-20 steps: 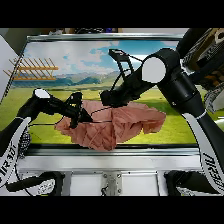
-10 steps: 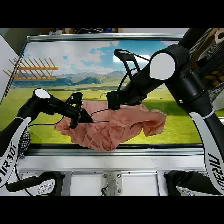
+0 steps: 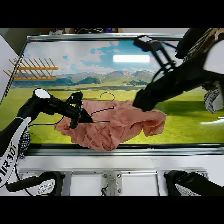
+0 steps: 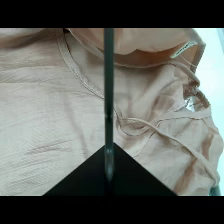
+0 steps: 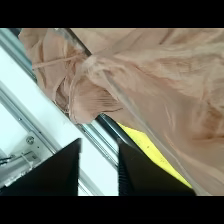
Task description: Fold the clothes and pants, and hang the long-sleeved shirts on hangers.
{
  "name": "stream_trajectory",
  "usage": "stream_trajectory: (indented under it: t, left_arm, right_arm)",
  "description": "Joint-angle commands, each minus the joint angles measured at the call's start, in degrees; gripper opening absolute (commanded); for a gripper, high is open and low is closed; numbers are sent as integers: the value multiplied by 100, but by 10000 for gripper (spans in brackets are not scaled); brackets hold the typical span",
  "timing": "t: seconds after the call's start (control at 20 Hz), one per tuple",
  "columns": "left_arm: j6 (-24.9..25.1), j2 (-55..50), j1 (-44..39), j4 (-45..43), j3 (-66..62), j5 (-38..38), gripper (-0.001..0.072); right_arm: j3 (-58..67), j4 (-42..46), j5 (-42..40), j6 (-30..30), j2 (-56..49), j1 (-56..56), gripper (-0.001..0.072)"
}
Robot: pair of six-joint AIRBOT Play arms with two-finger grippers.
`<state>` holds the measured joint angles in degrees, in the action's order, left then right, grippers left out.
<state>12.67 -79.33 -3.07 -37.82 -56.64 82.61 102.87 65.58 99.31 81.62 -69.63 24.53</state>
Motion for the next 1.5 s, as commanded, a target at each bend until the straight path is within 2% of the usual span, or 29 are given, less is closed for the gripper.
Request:
stream_trajectory:
  t: [0.0,0.05,0.1,0.15,0.2,0.25,0.3,0.4,0.45,0.55,0.65,0.7,0.85,1.05,1.2,1.45]
  left_arm:
    - [-46,-4,-2,2,-7,11,4]
    - [-70,-2,-2,0,-7,13,4]
    - [-72,-4,-2,0,-7,13,4]
    - [-72,-2,-2,0,-7,13,4]
    - [-72,-4,-2,0,-7,11,4]
    - [-72,-2,-2,0,-7,11,4]
    - [-72,-4,-2,0,-7,11,4]
    - [-72,-4,-2,0,-7,13,4]
    - [-72,-4,-2,-2,-7,15,4]
    - [-72,-4,-2,0,-7,15,4]
    - [-72,-2,-2,-2,-7,15,4]
    - [-72,-4,-2,-11,-7,13,4]
    - [-72,-4,-2,-15,-7,13,4]
    - [-70,-2,-2,-15,-7,26,4]
    - [-70,-2,-2,-15,-7,35,4]
    - [-72,-2,-2,-20,-7,35,4]
  right_arm:
    - [-387,-1071,166,-1193,619,-1012,289]
    - [-518,-1069,162,-1215,774,-1320,423]
    - [-614,-960,153,-1349,903,-1641,602]
    - [-632,-721,153,-1335,964,-1928,710]
    - [-632,-509,192,-1154,1001,-2155,710]
    - [-632,-487,229,-678,1021,-2352,709]
    - [-632,-501,136,-669,1023,-2474,709]
    - [-688,-833,-31,-1757,1034,-2675,709]
    - [-802,-1353,-57,-2186,1038,-2935,709]
    - [-1329,-2914,50,-2994,1058,-3746,710]
    - [-2334,-4542,212,-4277,1158,-4780,710]
    - [-2815,-4850,374,-4859,1204,-5215,710]
    - [-4148,-4688,553,-6323,1322,-6070,710]
    - [-5462,-4218,-87,-8059,1311,-6037,710]
    - [-6026,-4269,-555,-8721,1305,-5869,710]
    - [-6161,-4291,-1069,-9092,1123,-5329,710]
